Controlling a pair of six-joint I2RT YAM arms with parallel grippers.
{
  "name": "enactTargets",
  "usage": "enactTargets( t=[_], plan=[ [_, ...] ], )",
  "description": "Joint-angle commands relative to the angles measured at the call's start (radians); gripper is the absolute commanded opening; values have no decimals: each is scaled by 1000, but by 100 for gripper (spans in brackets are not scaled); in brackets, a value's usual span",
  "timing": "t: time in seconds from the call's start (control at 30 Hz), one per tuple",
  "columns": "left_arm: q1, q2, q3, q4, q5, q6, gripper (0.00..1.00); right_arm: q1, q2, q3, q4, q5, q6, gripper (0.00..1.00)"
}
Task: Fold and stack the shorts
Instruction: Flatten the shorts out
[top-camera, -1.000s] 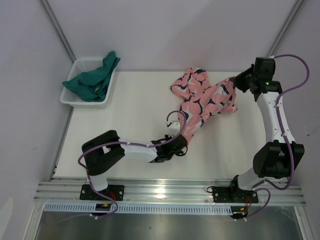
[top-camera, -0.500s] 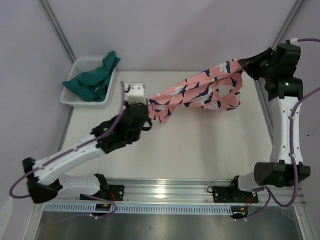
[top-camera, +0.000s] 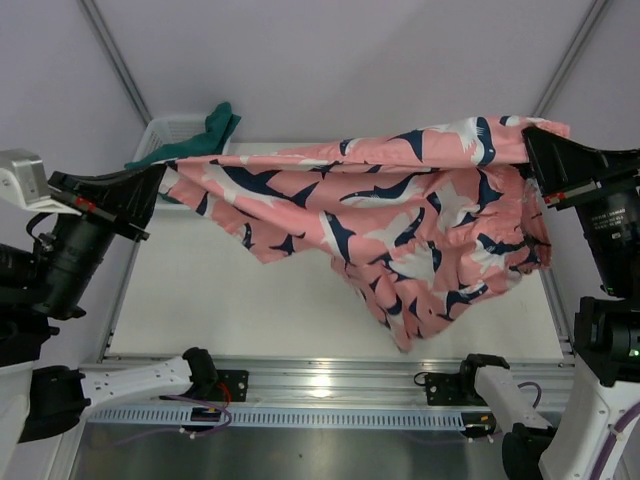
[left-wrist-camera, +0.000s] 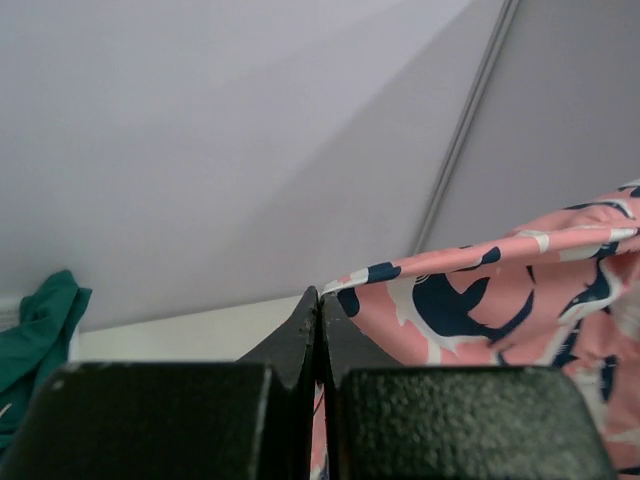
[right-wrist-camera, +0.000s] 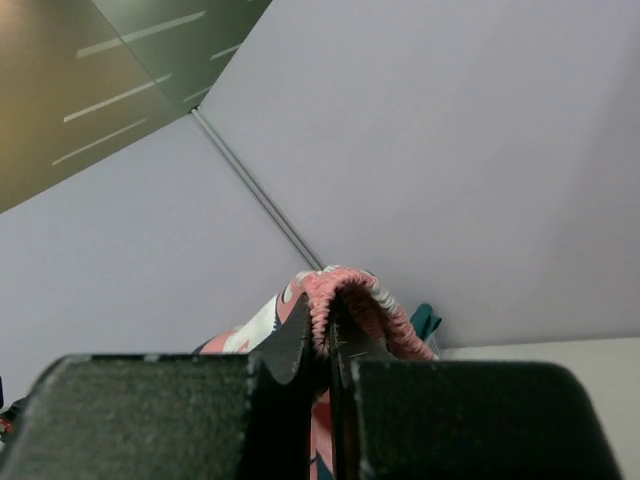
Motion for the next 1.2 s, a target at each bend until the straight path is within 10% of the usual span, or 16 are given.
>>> enactTargets(
  t=[0.0, 0.13, 0.5, 0.73, 1.17],
  plan=[
    [5, 59, 8, -50, -89, 98, 0, -13, 123, -45, 22, -20, 8, 0],
    [21, 128, -30, -32, -135, 72, 0, -13, 196, -90, 106, -57, 47, 0],
    [592, 377, 153, -110, 518, -132, 0, 83, 502, 88, 238, -135, 82, 0],
    [597, 247, 202, -42, 683, -120, 0, 128, 520, 292, 209, -204, 79, 0],
    [597, 64, 258, -140, 732, -201, 0, 154, 45, 62, -42, 27, 169, 0]
  ],
)
